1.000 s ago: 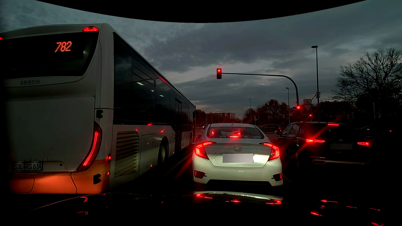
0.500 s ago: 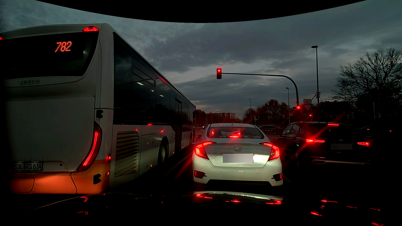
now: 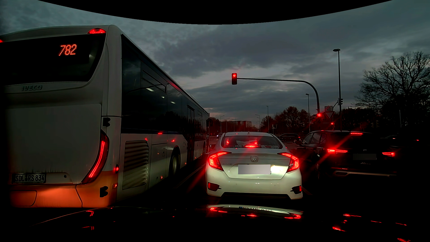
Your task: Follow the waypoints while adhering to traffic rules and regulations
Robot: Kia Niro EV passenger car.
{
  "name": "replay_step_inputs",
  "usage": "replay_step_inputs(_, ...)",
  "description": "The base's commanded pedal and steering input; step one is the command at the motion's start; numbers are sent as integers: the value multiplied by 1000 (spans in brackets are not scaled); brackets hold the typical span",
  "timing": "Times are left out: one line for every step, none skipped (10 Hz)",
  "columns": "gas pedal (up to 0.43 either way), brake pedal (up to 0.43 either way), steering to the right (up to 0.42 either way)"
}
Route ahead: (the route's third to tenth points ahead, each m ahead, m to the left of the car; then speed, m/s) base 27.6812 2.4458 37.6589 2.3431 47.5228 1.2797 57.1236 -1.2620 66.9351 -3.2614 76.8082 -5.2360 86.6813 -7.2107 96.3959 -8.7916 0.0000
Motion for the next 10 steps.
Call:
replay_step_inputs(0, 366, 14)
replay_step_inputs(0, 366, 14)
replay_step_inputs(0, 366, 14)
replay_step_inputs(0, 366, 14)
replay_step_inputs(0, 366, 14)
replay_step_inputs(0, 366, 14)
replay_step_inputs(0, 366, 14)
replay_step_inputs(0, 366, 14)
replay_step_inputs(0, 366, 14)
replay_step_inputs(0, 366, 14)
